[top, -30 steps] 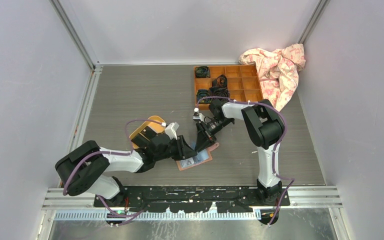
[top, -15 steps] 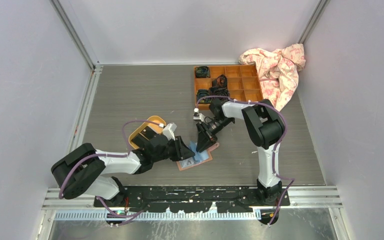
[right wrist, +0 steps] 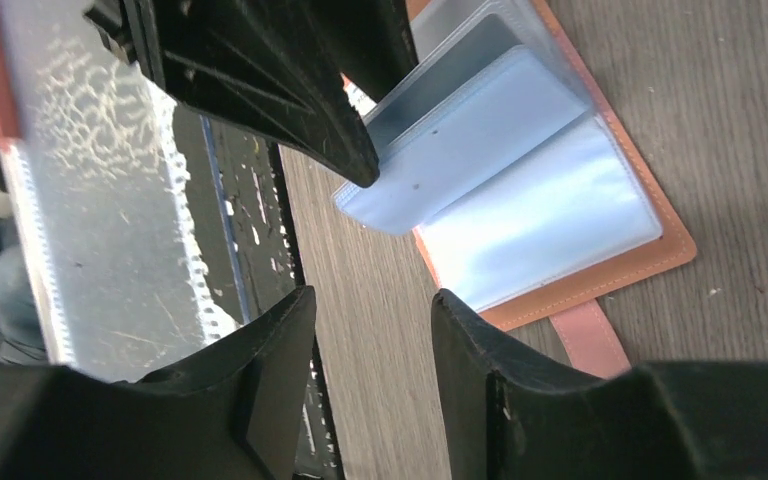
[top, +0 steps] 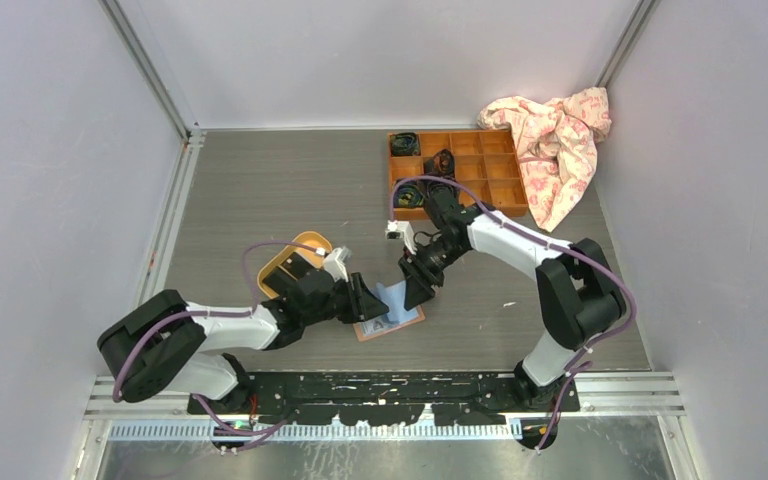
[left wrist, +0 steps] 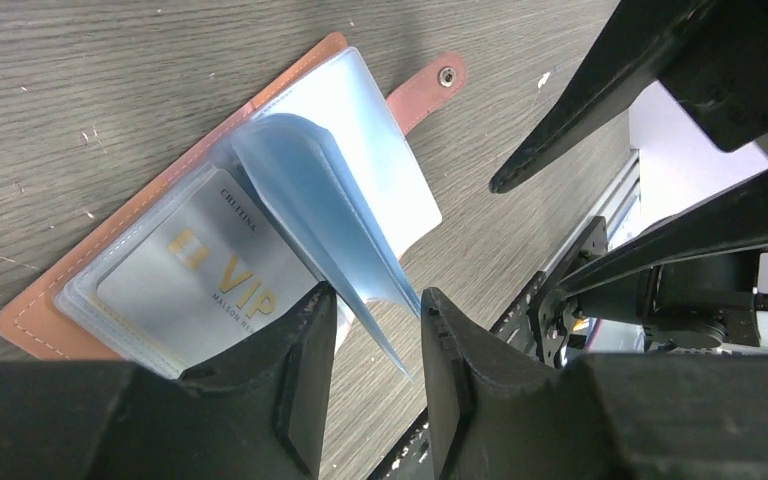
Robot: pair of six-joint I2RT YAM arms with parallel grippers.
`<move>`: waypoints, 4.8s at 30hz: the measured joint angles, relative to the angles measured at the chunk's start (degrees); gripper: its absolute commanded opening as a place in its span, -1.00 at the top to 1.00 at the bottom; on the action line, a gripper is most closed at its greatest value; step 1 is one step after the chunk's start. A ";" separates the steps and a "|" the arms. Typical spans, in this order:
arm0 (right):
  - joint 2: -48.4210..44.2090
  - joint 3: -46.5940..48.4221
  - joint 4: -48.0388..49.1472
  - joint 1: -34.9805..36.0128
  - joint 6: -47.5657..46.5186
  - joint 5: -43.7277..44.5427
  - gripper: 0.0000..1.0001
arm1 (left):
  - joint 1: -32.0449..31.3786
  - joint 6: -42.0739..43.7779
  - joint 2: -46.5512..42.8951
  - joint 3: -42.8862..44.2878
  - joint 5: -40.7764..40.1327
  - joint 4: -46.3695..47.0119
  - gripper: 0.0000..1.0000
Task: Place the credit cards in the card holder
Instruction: Turn over the card slot in the card holder, then pick up the credit card from the storage box.
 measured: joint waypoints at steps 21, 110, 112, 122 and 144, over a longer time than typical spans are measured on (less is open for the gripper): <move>-4.94 -4.35 4.22 2.38 -8.35 3.85 -0.03 | 0.02 1.77 -6.80 -2.01 -3.34 -8.55 0.25; 48.22 64.65 8.35 21.64 43.06 29.33 -0.28 | 41.92 8.87 -42.93 -5.40 -12.35 -51.84 0.55; 48.37 64.65 8.31 21.68 43.63 28.41 -0.26 | 41.94 8.90 -42.42 -5.40 -11.87 -51.47 0.56; 48.33 61.90 12.52 20.09 49.20 21.57 -0.15 | 42.07 8.94 -41.79 -5.40 -10.93 -51.06 0.61; 42.80 52.72 23.58 19.96 60.78 7.28 0.14 | 42.29 8.94 -41.83 -5.40 -10.82 -50.97 0.62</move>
